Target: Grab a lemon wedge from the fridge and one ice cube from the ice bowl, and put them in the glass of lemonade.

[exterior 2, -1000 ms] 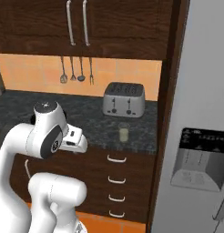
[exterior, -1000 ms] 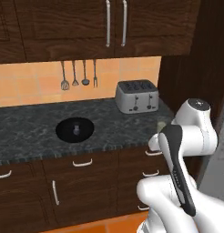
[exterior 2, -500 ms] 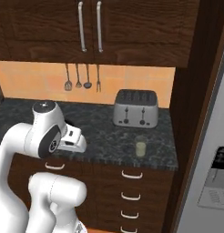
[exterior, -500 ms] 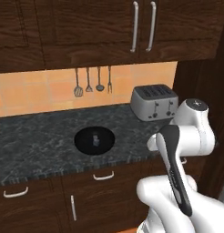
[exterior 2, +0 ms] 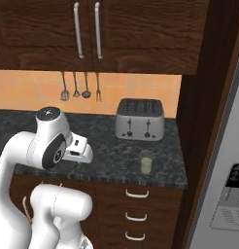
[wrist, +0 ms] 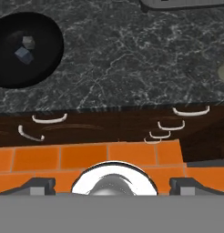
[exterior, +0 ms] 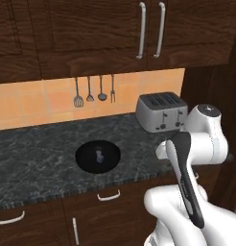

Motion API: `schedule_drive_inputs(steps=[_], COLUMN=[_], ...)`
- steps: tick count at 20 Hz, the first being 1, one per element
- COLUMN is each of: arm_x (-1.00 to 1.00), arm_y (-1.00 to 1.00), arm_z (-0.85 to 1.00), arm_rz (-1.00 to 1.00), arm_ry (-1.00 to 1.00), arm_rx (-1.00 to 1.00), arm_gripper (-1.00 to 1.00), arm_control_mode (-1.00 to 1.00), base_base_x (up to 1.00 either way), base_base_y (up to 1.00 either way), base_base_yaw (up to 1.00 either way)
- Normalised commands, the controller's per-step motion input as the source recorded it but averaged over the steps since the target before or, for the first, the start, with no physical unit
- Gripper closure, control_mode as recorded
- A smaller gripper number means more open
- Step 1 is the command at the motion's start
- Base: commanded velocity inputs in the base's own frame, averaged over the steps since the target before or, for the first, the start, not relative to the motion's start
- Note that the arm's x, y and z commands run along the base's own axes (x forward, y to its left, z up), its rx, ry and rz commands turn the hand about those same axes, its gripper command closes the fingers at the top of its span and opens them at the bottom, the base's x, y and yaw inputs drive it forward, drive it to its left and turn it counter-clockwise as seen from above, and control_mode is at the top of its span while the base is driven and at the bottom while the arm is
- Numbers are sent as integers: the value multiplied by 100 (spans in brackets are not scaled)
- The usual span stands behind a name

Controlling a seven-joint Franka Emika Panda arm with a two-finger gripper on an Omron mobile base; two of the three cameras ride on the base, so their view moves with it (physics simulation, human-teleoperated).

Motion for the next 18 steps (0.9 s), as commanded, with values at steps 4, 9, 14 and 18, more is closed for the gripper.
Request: schedule_drive_inputs(steps=[4, 9, 14, 18], arm_x=[0, 0, 0, 4], arm_y=[0, 0, 0, 8], arm_z=[0, 0, -3, -26], arm_rz=[0, 0, -1, 0], arm_ry=[0, 0, -5, 0], arm_rx=[0, 0, 0, 0], arm_gripper=[-100, -100, -100, -100], arm_control_mode=[100, 100, -100, -100], base_base_x=[50, 15, 0, 0], base_base_y=[-4, -2, 0, 0], base_base_yaw=[-5, -1, 0, 0])
